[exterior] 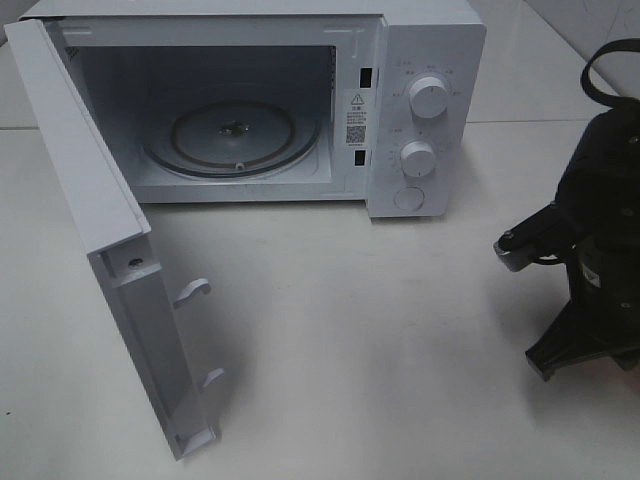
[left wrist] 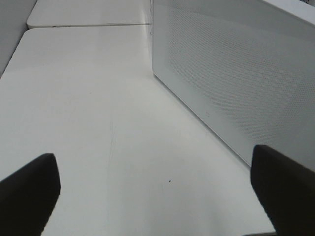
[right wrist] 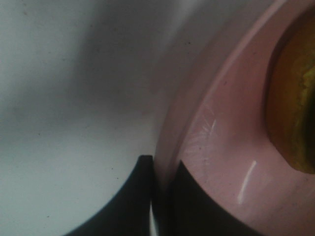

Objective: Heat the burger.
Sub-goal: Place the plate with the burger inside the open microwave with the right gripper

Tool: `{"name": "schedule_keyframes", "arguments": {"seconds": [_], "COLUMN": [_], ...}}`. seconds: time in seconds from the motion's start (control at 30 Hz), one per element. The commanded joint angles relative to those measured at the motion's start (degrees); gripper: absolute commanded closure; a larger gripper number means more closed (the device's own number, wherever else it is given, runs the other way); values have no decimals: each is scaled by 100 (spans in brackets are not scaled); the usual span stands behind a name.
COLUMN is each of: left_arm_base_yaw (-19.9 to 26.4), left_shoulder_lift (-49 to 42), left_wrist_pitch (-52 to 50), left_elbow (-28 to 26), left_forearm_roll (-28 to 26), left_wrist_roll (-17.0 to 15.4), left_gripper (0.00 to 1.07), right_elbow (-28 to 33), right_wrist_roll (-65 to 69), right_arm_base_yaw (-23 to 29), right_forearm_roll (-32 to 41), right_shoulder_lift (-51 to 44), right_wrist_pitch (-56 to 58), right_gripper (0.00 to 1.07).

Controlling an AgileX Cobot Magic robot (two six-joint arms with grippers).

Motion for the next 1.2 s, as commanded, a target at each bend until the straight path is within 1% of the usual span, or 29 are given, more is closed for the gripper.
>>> {"name": "schedule_keyframes", "arguments": {"seconds": [0.03, 0.33, 0.37, 0.43, 0.47, 0.5, 0.57, 0.6, 0.63, 0.7, 0.73, 0.77, 0.83, 0.87, 0.97, 1.03, 1.1, 1.2], "left_arm_base_yaw": [-29, -29, -29, -29, -29, -29, -29, -29, -29, -29, -29, -29, -29, -29, -29, -29, -29, -29], "left_shoulder_lift": [-138, -138, -138, -138, -138, -138, -138, -138, -138, -138, -138, -138, -138, -138, -138, -138, -138, -138], "left_wrist_pitch": [-17, -17, -17, -17, -17, -17, -17, -17, -17, -17, -17, -17, -17, -17, -17, -17, -17, -17], "left_elbow": [17, 17, 17, 17, 17, 17, 17, 17, 17, 17, 17, 17, 17, 17, 17, 17, 17, 17], "left_forearm_roll": [0, 0, 0, 0, 0, 0, 0, 0, 0, 0, 0, 0, 0, 0, 0, 0, 0, 0], "left_wrist_roll": [0, 0, 0, 0, 0, 0, 0, 0, 0, 0, 0, 0, 0, 0, 0, 0, 0, 0], "left_gripper": [6, 6, 6, 6, 6, 6, 6, 6, 6, 6, 6, 6, 6, 6, 6, 6, 6, 6], "right_elbow": [23, 23, 23, 23, 23, 23, 23, 23, 23, 23, 23, 23, 23, 23, 23, 23, 23, 23], "right_wrist_roll": [160, 160, 166, 172, 178, 178, 178, 178, 178, 178, 178, 178, 178, 178, 178, 178, 160, 155], "right_arm_base_yaw": [206, 642, 779, 854, 1003, 1003, 1220, 1220, 1352, 1427, 1581, 1581, 1822, 1822, 2103, 2166, 2435, 2515], "right_forearm_roll": [-332, -309, -309, -298, -275, -275, -269, -269, -269, -269, -264, -264, -264, -264, -258, -258, -264, -269], "right_shoulder_lift": [-298, -470, -527, -573, -659, -659, -745, -745, -791, -814, -877, -877, -957, -957, -1054, -1094, -1203, -1226], "right_wrist_pitch": [315, 688, 699, 699, 728, 728, 894, 894, 1003, 1037, 1106, 1106, 1209, 1209, 1352, 1398, 1530, 1558], "right_gripper": [107, 107, 107, 107, 107, 107, 107, 107, 107, 107, 107, 107, 107, 107, 107, 107, 107, 107]}}
